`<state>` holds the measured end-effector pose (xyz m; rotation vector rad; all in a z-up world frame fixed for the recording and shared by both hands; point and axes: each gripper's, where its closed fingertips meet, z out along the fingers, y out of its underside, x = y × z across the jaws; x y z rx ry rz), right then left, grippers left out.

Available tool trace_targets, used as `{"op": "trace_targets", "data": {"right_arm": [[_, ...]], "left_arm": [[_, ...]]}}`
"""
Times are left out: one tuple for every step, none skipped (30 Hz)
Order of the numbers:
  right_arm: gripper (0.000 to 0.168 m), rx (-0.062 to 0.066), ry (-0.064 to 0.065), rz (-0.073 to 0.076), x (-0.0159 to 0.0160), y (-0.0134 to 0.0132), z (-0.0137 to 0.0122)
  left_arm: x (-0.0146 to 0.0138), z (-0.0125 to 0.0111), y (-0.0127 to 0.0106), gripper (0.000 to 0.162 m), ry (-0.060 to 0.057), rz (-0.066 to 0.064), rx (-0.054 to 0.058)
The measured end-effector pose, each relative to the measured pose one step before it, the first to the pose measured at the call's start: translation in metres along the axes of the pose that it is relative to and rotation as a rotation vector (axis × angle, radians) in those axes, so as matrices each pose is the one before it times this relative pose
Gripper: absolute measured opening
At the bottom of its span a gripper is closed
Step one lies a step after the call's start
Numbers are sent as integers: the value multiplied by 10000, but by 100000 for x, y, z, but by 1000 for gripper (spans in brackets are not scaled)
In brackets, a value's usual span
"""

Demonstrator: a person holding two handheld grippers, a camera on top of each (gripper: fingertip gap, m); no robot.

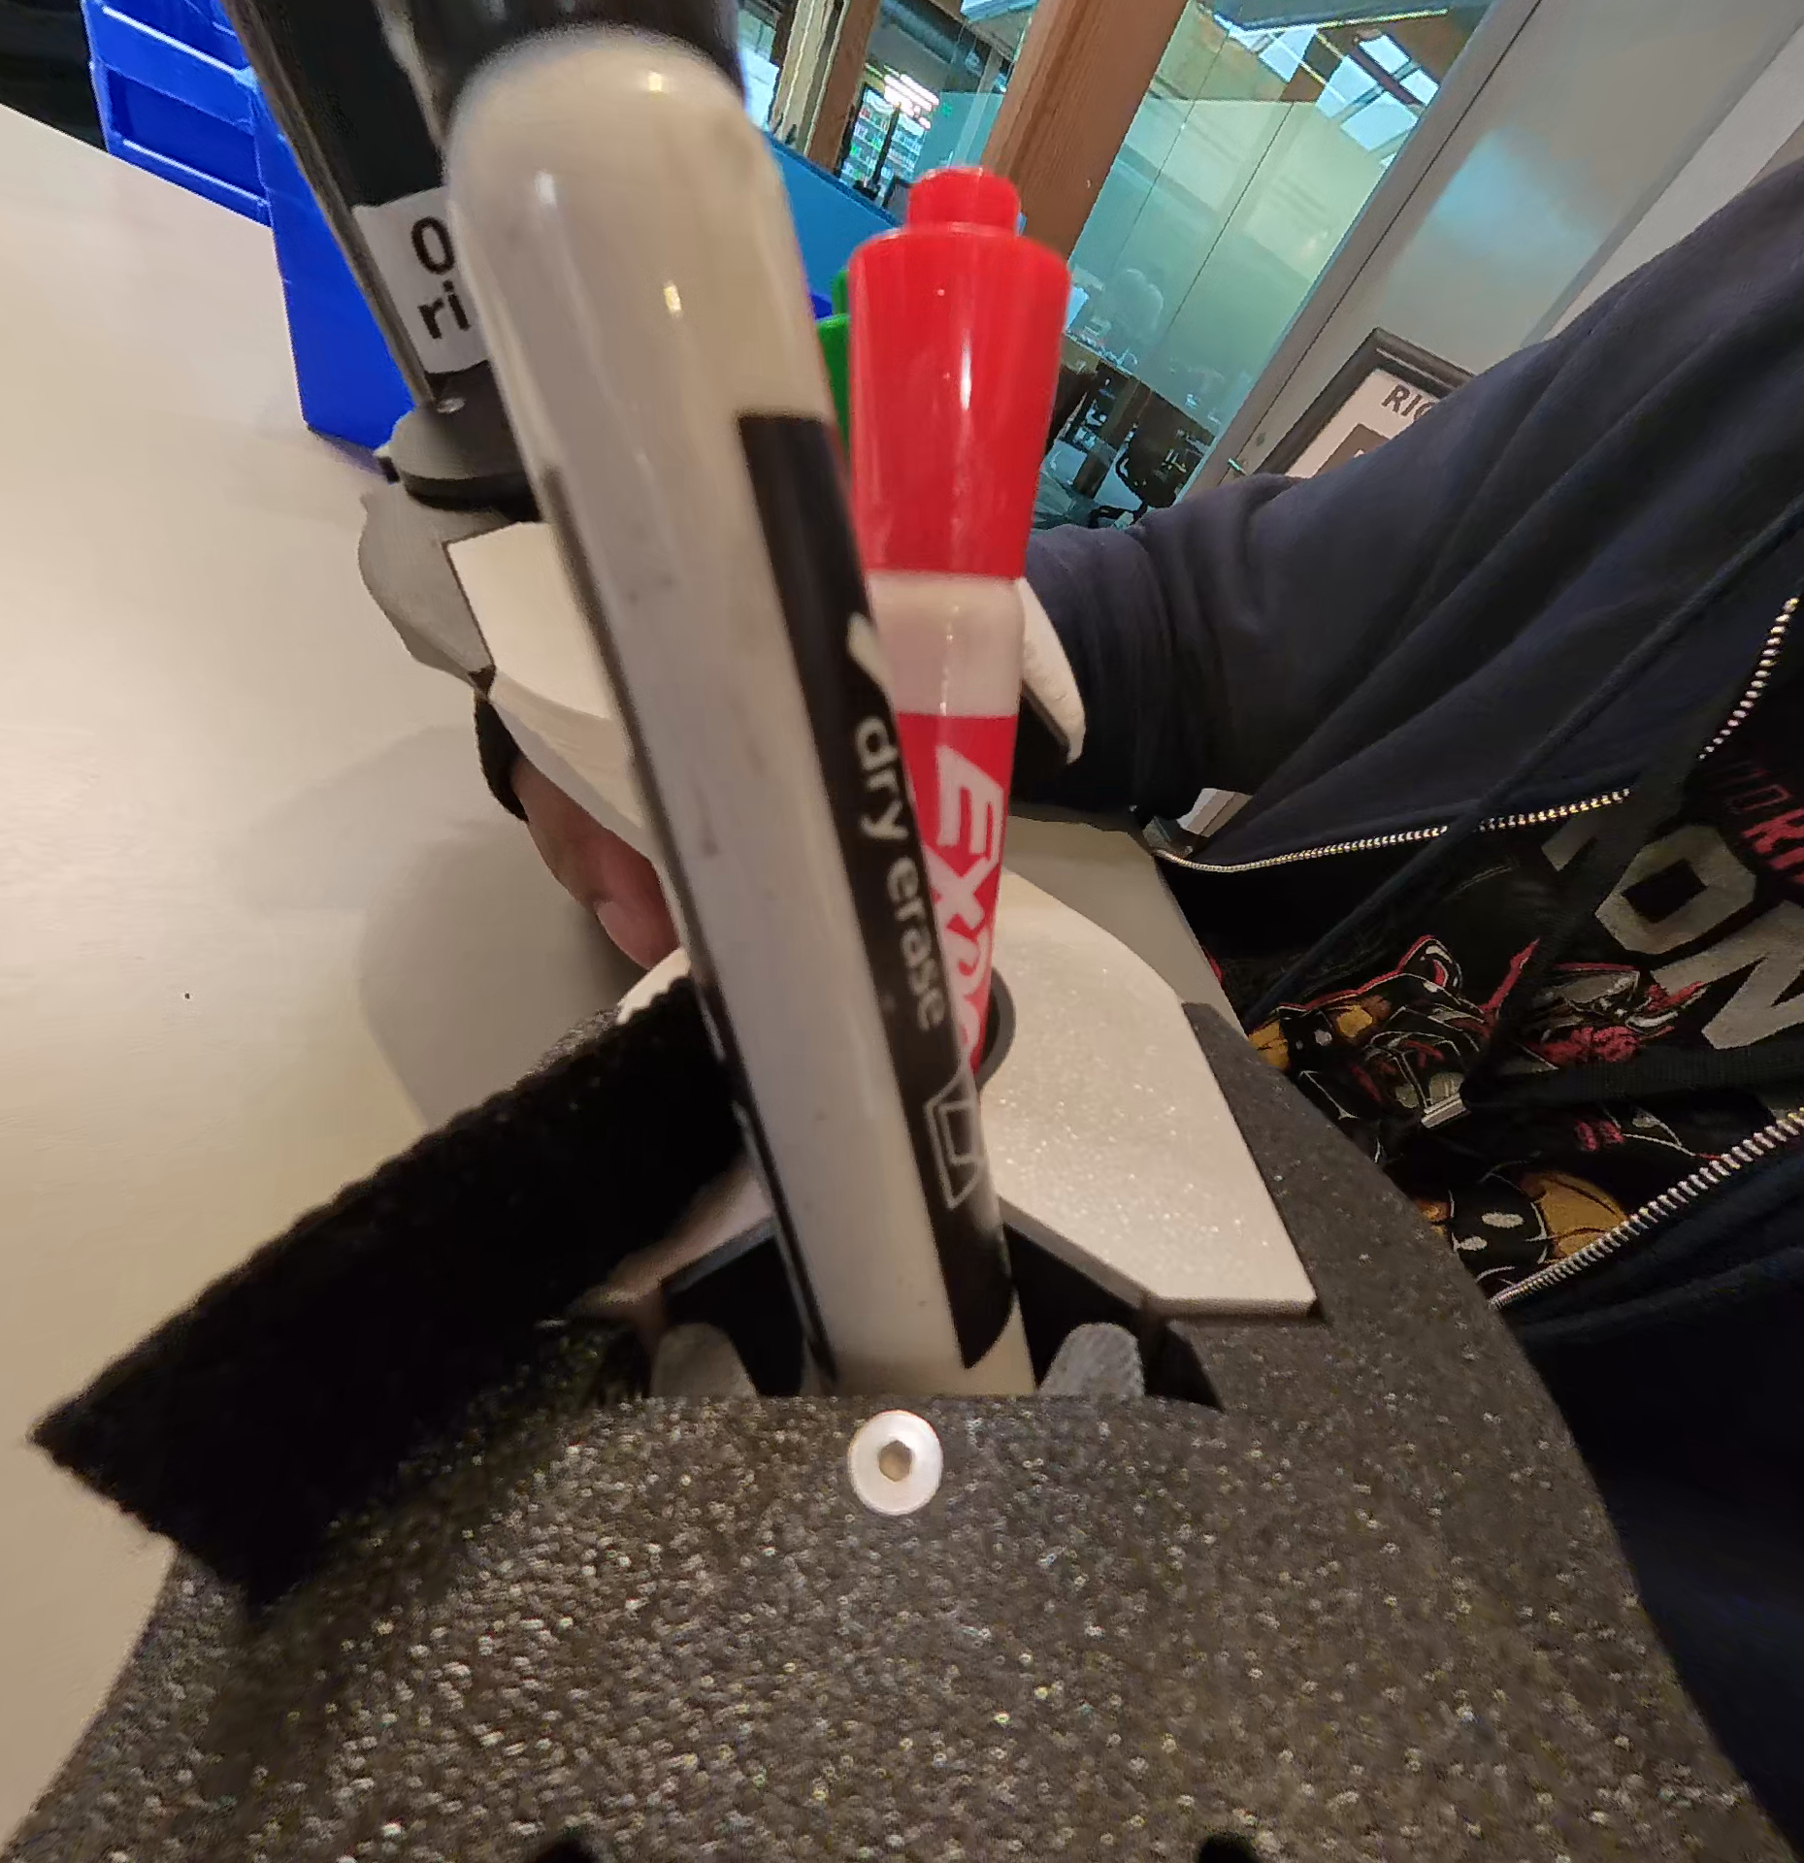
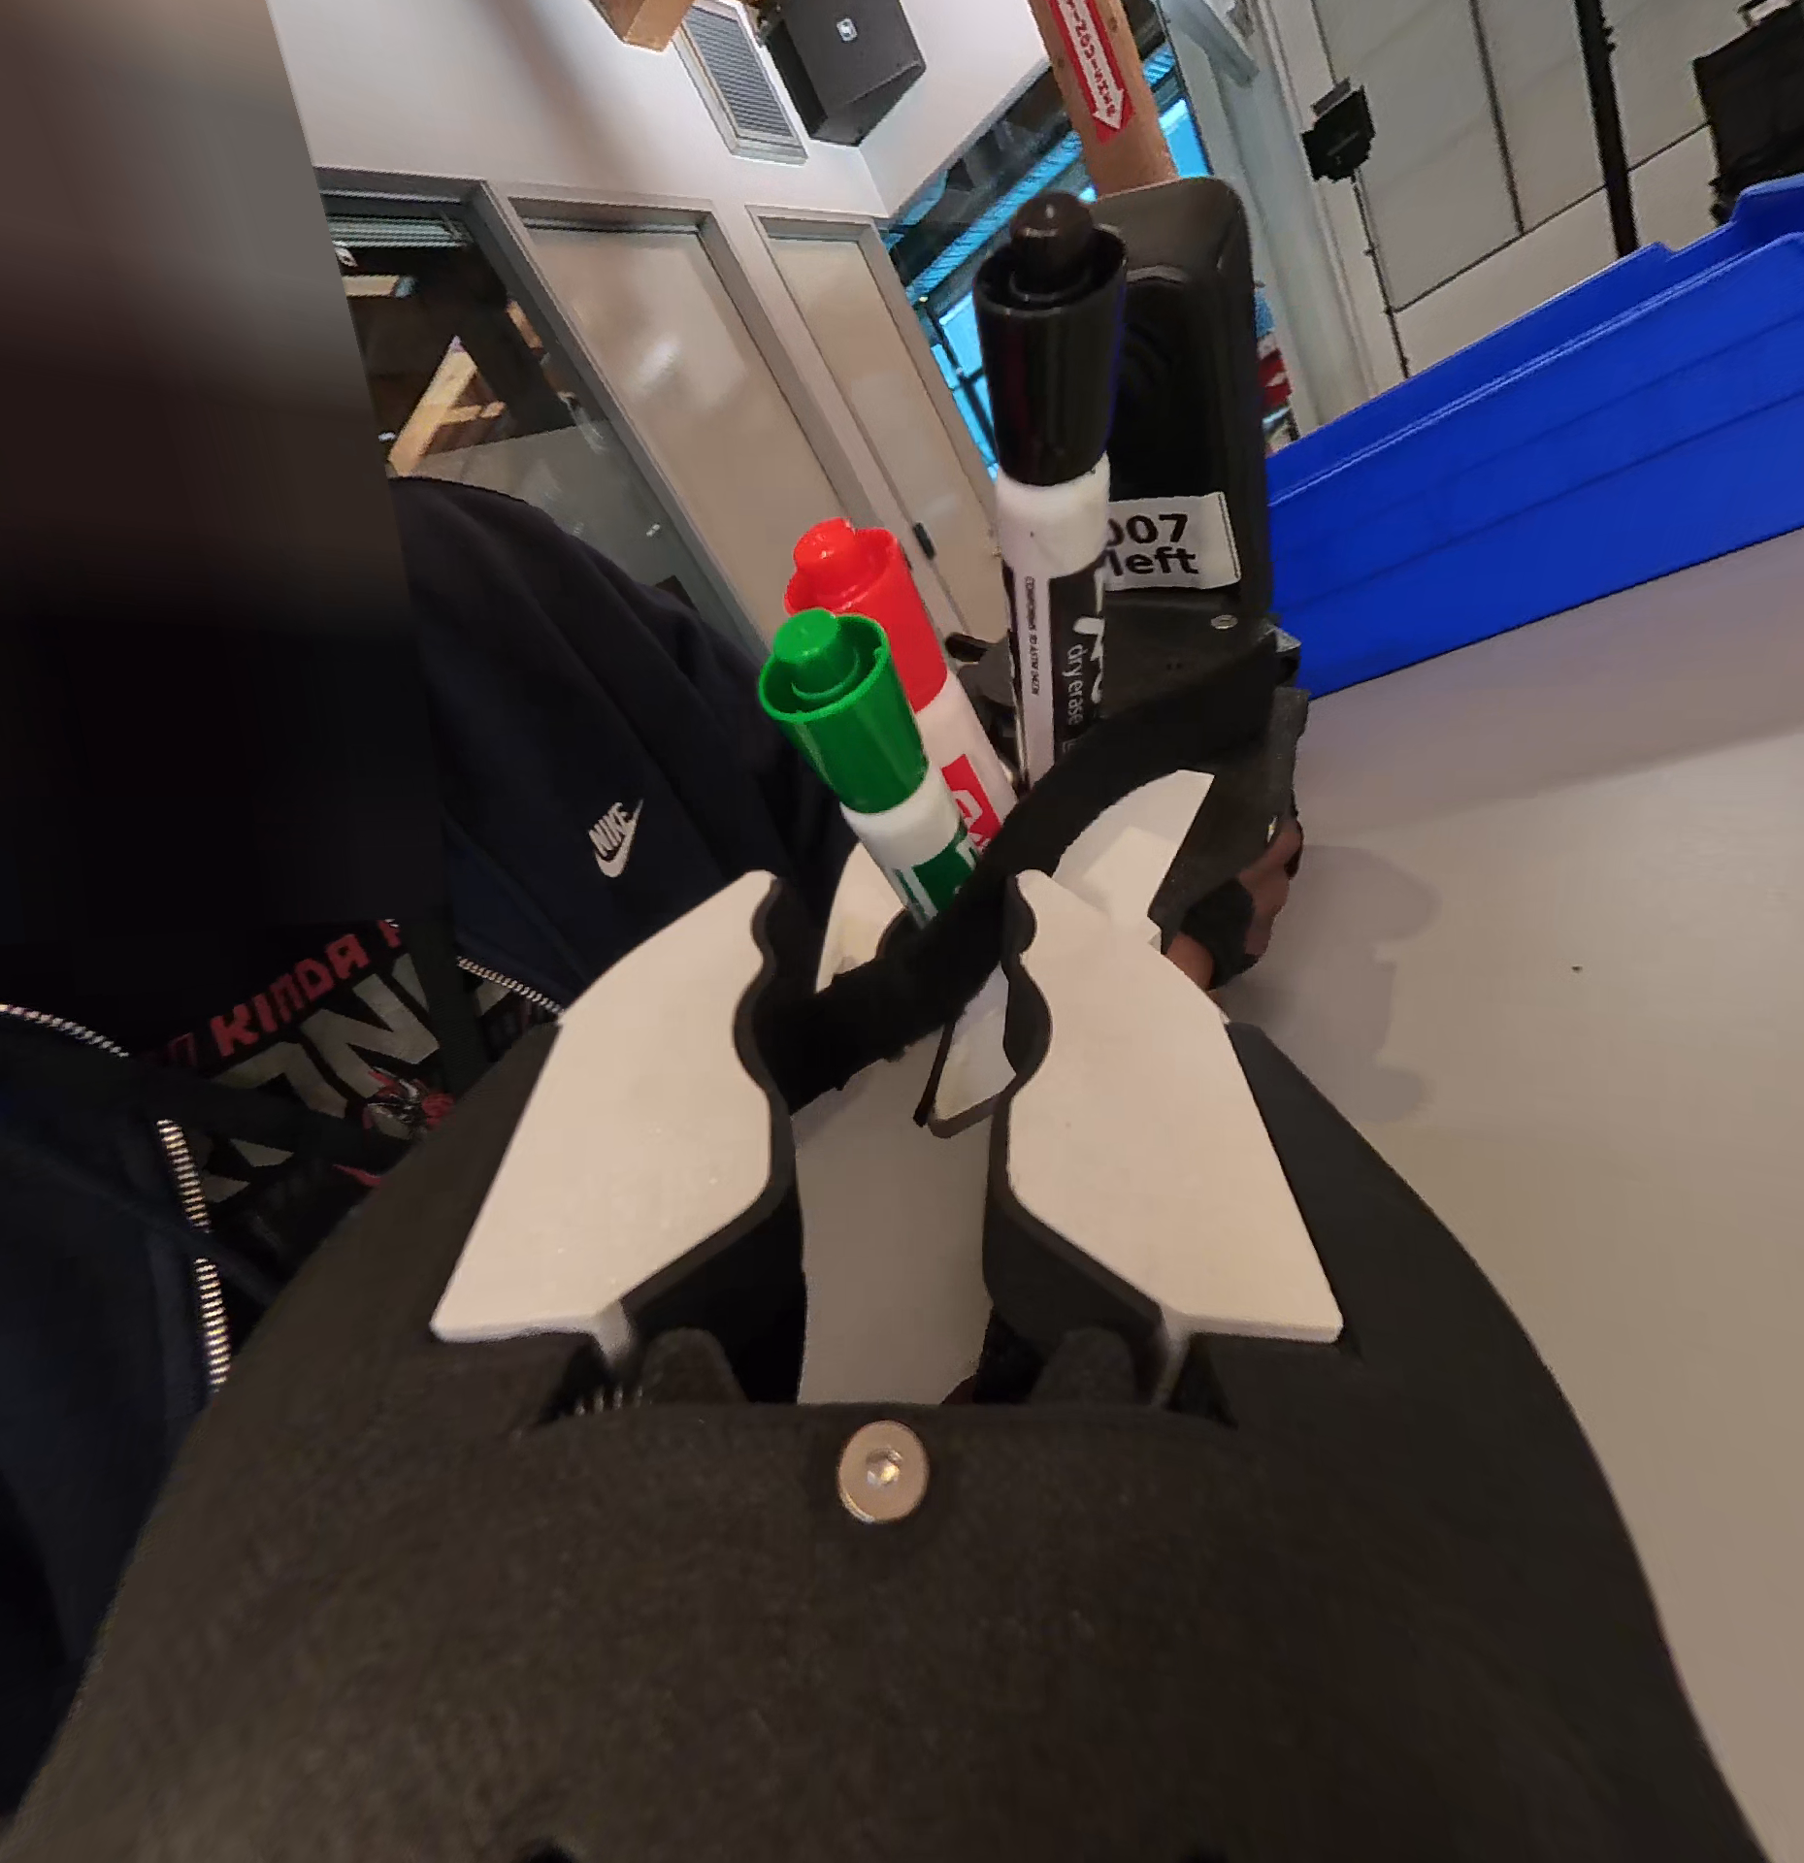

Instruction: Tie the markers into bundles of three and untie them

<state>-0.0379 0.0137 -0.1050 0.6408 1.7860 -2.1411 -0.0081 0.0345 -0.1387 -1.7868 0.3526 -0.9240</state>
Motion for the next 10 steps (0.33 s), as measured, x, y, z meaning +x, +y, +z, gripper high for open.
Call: {"op": "trace_targets", "data": {"right_arm": [[42, 36, -156, 75, -165, -29, -35], [42, 24, -133, 43, -151, -10, -16], [42, 17, -98, 19, -121, -18, -30], [43, 11, -87, 12, -103, -7, -14], [42, 3, -81, 16, -97, 8, 0], [42, -7, -50, 14, -61, 15, 4], [42, -14, -23, 2, -26, 33, 17], [42, -15, -3, -3, -7, 17, 20], [41, -15, 11, 3, 17, 32, 7], [41, -14, 17, 4, 28, 19, 20]], "left_arm": [[94, 4, -45, 22, 50, 32, 29], [102, 11, -38, 22, 61, 26, 28], [95, 18, -3, 22, 57, 15, 13], [120, 22, 13, 22, 86, 6, -9], [134, 23, 23, 22, 96, -1, -10], [93, 16, 16, 22, 55, -3, -8], [37, 24, 29, 23, 27, 1, -18], [27, 12, 14, 22, 10, 12, -13], [-14, 21, 5, 23, -20, 5, -9], [-19, -3, 5, 22, -16, -3, -4]]}}
